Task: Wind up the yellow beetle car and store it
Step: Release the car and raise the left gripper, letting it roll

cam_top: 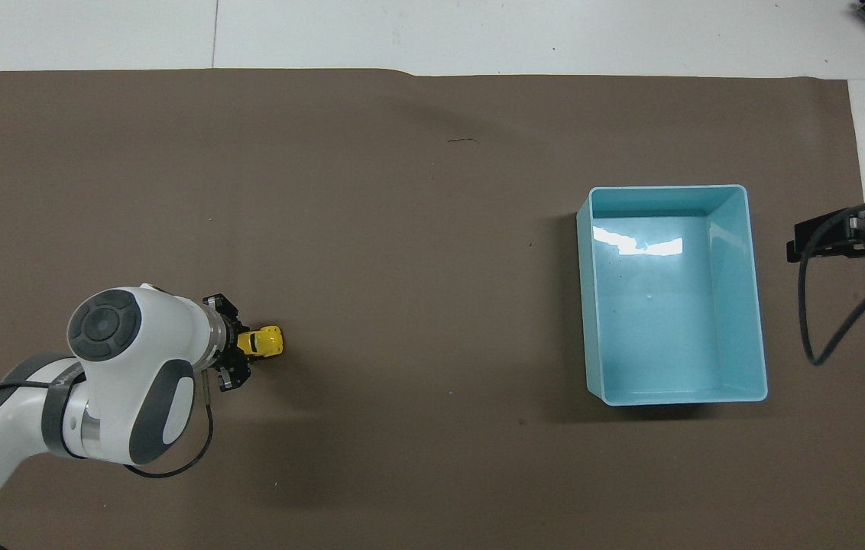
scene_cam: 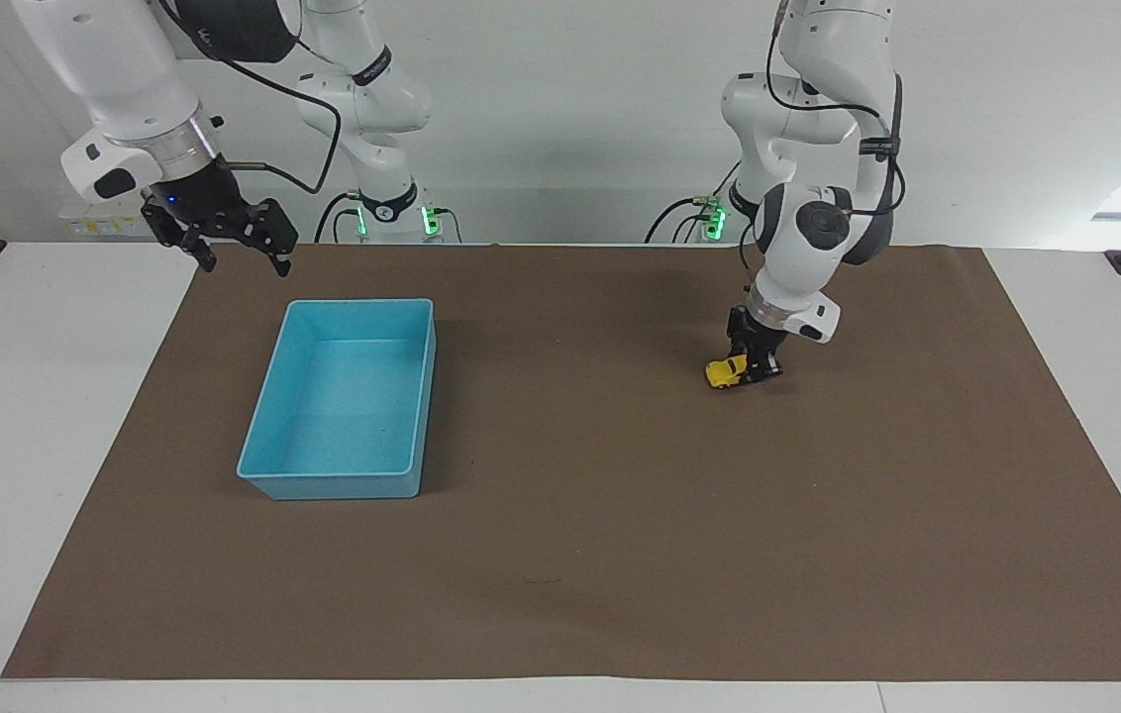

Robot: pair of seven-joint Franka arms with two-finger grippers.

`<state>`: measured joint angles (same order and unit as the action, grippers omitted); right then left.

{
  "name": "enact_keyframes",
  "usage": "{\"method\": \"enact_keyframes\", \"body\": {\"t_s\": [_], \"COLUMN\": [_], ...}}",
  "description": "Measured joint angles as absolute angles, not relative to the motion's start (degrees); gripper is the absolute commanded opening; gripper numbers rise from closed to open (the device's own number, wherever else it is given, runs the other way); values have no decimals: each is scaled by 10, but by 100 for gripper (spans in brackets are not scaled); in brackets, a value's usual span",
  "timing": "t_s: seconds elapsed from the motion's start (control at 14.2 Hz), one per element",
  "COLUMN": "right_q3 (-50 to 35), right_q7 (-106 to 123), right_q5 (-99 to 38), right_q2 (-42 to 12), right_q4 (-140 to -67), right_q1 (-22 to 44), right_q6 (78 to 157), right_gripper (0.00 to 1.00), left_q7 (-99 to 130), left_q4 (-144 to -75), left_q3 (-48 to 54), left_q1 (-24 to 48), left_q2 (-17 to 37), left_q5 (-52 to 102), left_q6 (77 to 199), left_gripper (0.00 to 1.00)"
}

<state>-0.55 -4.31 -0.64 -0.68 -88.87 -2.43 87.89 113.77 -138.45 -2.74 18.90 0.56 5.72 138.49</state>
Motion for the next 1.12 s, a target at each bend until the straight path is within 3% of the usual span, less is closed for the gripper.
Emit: {"method": "enact_keyframes", "body": {"t_s": [0.35, 0.42, 0.49, 0.56, 0.77, 1.12], "right_q3": [-6, -6, -6, -6, -6, -6], "right_q7": [-43, -43, -43, -43, -43, -43], "right_q5": [-6, -6, -6, -6, -6, -6], "right_q2": [-7, -7, -7, -7, -7, -7], "right_q4": [-889, -889, -889, -889, -889, -889], "right_q1": [-24, -24, -24, -24, -24, -24], "right_q6": [879, 879, 879, 879, 879, 879], "right_gripper": [100, 100, 100, 100, 100, 100], "left_q7": [1093, 1092, 1092, 1092, 1095, 1128], "left_q4": [-1398, -1398, -1398, -1398, -1392, -1251], "left_q3": [-21, -20, -20, -20, -27, -12], "left_q1": [148, 146, 146, 146, 139, 150], "left_q2": [-5, -5, -5, -5, 2, -2], "left_q5": [76, 77, 77, 77, 69, 68], "left_q6": [1388, 1388, 1388, 1388, 1375, 1209], "left_gripper": [0, 10, 58, 100, 100, 100]}}
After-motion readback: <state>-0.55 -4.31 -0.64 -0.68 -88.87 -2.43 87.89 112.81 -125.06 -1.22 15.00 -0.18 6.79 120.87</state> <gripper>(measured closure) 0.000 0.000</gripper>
